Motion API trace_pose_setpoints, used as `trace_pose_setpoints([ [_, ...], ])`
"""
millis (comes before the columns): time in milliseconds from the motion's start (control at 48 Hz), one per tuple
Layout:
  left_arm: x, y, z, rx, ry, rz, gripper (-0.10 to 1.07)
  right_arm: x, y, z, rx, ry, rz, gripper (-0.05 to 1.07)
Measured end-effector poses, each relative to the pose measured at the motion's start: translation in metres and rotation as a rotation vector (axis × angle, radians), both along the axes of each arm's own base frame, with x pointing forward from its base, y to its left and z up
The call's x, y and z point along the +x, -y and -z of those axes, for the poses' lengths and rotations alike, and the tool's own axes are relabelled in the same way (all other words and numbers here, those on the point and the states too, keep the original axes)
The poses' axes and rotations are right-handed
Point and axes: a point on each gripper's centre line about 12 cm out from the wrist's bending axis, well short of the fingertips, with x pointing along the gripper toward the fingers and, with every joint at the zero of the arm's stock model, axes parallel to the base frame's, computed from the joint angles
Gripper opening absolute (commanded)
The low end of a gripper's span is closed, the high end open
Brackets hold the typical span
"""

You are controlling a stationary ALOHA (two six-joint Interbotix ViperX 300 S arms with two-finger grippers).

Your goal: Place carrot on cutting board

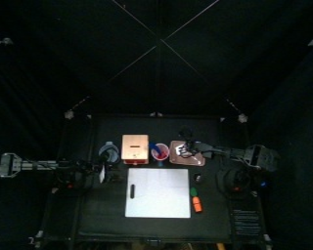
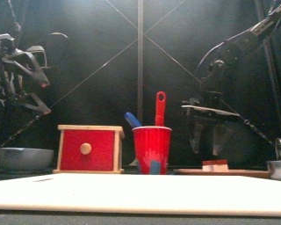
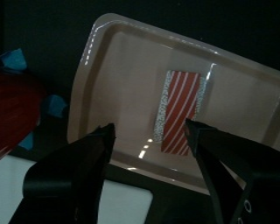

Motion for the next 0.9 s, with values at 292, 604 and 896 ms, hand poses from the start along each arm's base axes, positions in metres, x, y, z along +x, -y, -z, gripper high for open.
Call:
trace_pose_setpoints([
  [292,0.000,-0.003,0.000,-0.004,0.001,-0.016,0.98,-0.002,-0.038,-0.029,0.036,0.004,-0.042,0.95],
  [604,0.000,-0.007,0.000,-0.002,0.001,-0.034,0.98,-0.016,-0.112,-0.048,0.208,0.008,-0.114,0.95],
  [896,0.000,-0.008,-0.001,-0.004,0.002,-0.042,0.98,-0.014,-0.187,-0.046,0.382,0.014,-0.250,0.95],
])
